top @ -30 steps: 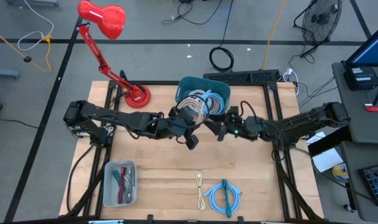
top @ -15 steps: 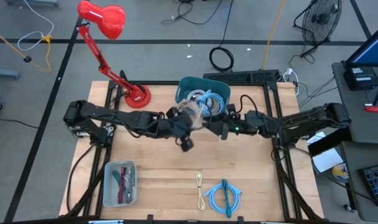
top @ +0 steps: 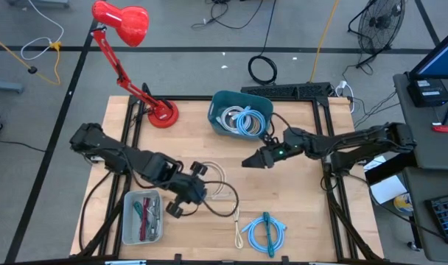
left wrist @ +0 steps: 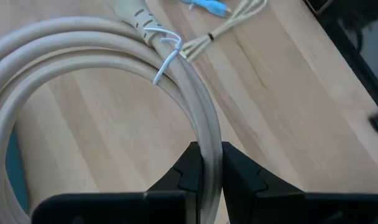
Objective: Pick & Place USB Port
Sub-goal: Put the brown wire cable into the blue bin
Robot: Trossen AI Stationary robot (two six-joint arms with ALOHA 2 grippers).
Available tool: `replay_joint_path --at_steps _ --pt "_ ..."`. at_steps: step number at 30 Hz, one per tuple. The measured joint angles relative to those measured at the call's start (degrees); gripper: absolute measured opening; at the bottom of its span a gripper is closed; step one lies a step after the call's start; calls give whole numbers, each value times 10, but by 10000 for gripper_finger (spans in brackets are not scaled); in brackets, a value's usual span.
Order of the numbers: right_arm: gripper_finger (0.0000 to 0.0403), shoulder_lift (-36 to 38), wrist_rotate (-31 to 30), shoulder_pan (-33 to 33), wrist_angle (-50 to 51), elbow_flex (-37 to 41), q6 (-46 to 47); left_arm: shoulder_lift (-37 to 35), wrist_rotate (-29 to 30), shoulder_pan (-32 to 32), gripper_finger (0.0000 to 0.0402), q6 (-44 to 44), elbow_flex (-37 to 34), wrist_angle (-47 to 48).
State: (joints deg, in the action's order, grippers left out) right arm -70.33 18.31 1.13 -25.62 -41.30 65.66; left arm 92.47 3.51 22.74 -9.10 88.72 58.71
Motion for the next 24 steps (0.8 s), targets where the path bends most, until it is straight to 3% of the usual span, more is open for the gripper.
replay_joint_path --at_steps 3,8,14,24 --pt "281 -20 14 11 16 0 14 1 -16 -6 35 -2 25 -2" --pt "281 -98 58 16 -129 0 82 2 -30 -26 35 -16 50 8" --pt "281 -170 58 9 -280 0 146 3 -41 -36 35 -18 52 30" --pt "281 -178 29 8 -294 -12 151 15 -71 -41 35 -34 52 29"
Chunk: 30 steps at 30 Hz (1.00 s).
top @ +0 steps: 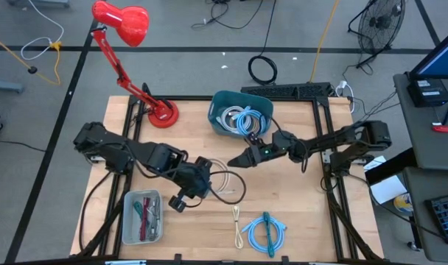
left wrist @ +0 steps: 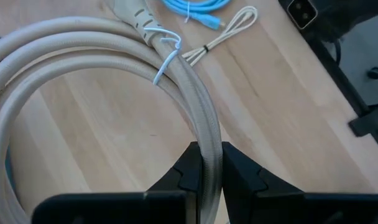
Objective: Pick & Place USB Port
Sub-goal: Put the brown wire cable into the blue bin
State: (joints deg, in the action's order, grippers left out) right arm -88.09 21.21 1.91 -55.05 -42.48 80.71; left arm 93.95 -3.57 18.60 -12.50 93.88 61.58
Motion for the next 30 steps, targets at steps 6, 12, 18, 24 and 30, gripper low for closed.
replay_joint_path --at_steps 6,12,18,24,30 --pt "281 0 14 -3 83 -64 -39 18 -14 -6 35 -19 1 -8" --pt "281 1 26 -2 137 -93 -68 20 -13 -7 35 -24 1 2" --pt "281 0 30 -2 193 -93 -93 21 -8 -7 35 -18 0 16" --pt "281 0 30 0 202 -93 -97 21 -9 -4 35 -18 0 21" --pt "281 0 28 -1 213 -93 -96 21 -8 -6 35 -21 0 19"
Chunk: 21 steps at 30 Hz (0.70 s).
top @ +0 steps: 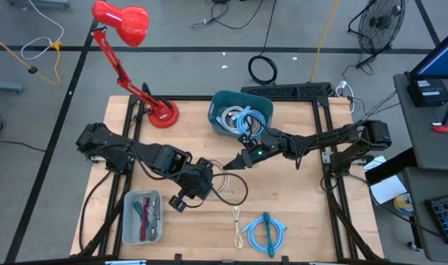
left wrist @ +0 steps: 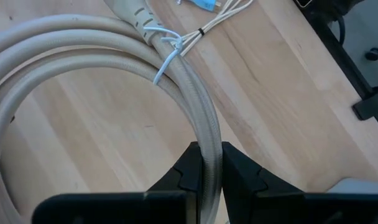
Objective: Pick & Place USB Port
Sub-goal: Put the brown wire cable into the blue bin
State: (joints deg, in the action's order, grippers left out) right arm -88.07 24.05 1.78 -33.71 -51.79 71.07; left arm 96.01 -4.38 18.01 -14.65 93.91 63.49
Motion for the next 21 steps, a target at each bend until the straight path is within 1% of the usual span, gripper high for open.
replay_joint_path --at_steps 15,21 --pt "281 0 -4 0 -3 0 7 0 0 -27 35 -22 0 -5" --pt "281 0 -15 0 -6 0 4 0 -1 -41 35 -33 0 -20"
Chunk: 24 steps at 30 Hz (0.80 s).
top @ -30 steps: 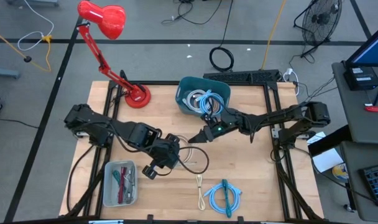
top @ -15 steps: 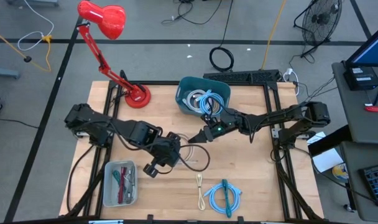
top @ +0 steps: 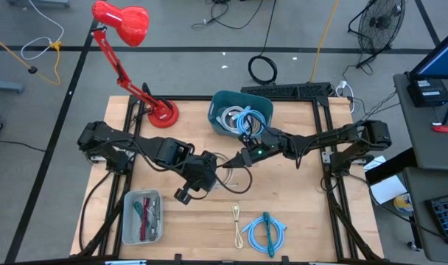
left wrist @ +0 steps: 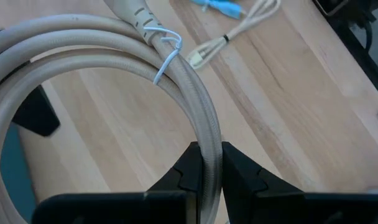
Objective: Pick & Place USB Port
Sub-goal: Put the brown wire cable into the blue bin
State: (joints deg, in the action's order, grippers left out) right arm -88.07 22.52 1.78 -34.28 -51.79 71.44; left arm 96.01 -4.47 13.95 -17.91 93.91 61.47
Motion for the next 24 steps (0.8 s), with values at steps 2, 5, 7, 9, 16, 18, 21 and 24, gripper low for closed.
replay_joint_path --at_steps 2,5,7,9,16,18,21,24 --pt "281 0 0 0 -2 0 -1 0 -3 -4 35 0 0 -10" --pt "281 0 0 0 -1 0 -2 0 -5 -5 35 0 0 -15" --pt "278 0 0 0 -1 0 -2 0 -5 -5 35 0 0 -10" --pt "267 0 0 0 1 0 -2 0 -5 -5 35 0 0 -9" --pt "160 0 0 0 3 0 -9 0 -6 -5 35 1 0 -9" --pt "125 0 0 0 -3 0 -11 0 -6 -5 35 1 0 -9" --pt "81 0 0 0 -14 0 -12 0 -6 -5 35 5 0 -10" --pt "45 0 0 0 -19 0 -12 0 -1 -5 35 21 0 -9"
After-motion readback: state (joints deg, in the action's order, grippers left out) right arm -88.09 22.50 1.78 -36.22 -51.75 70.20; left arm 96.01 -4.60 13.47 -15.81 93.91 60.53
